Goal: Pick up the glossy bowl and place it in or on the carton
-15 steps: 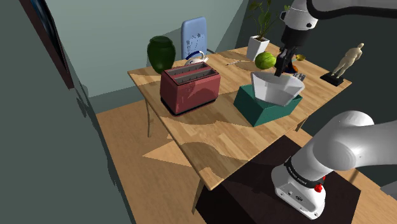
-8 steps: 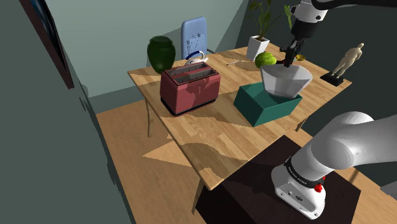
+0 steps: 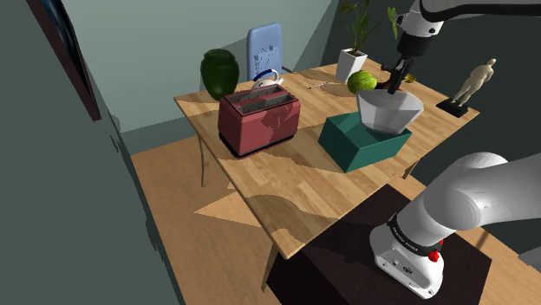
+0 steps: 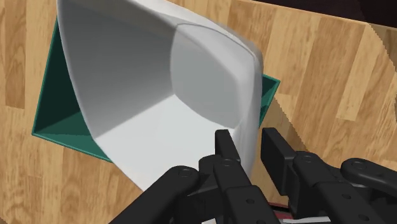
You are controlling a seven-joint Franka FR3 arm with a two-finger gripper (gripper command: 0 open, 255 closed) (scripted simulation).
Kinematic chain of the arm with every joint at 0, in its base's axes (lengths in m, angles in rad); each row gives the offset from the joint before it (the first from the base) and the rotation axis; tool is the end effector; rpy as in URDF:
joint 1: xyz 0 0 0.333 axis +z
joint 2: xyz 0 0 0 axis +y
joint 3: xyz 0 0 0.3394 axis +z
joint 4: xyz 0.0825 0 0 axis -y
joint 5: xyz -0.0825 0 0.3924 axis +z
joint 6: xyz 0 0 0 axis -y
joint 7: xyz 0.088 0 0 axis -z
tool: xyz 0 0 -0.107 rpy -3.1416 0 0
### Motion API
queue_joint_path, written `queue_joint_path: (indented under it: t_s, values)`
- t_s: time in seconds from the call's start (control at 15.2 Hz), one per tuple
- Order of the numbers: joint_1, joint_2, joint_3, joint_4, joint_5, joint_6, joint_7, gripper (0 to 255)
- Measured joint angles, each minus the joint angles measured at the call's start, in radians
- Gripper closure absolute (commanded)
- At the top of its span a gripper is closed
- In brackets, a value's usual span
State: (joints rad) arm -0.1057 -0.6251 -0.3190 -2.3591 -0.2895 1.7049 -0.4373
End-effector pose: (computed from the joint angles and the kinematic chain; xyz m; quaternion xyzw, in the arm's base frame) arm 0.3115 -0.1928 0.5510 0.9966 0.0603 -0.0421 0.0371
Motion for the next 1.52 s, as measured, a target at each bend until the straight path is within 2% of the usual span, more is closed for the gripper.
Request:
queue_joint_path:
  t_s: [1.19,1.52]
  values:
    - [-0.017,0.046,-0.043,-0.212,-0.036,0.258,0.024,255]
    - [-0.018,0.047,-0.043,-0.222,-0.037,0.277,0.024,255]
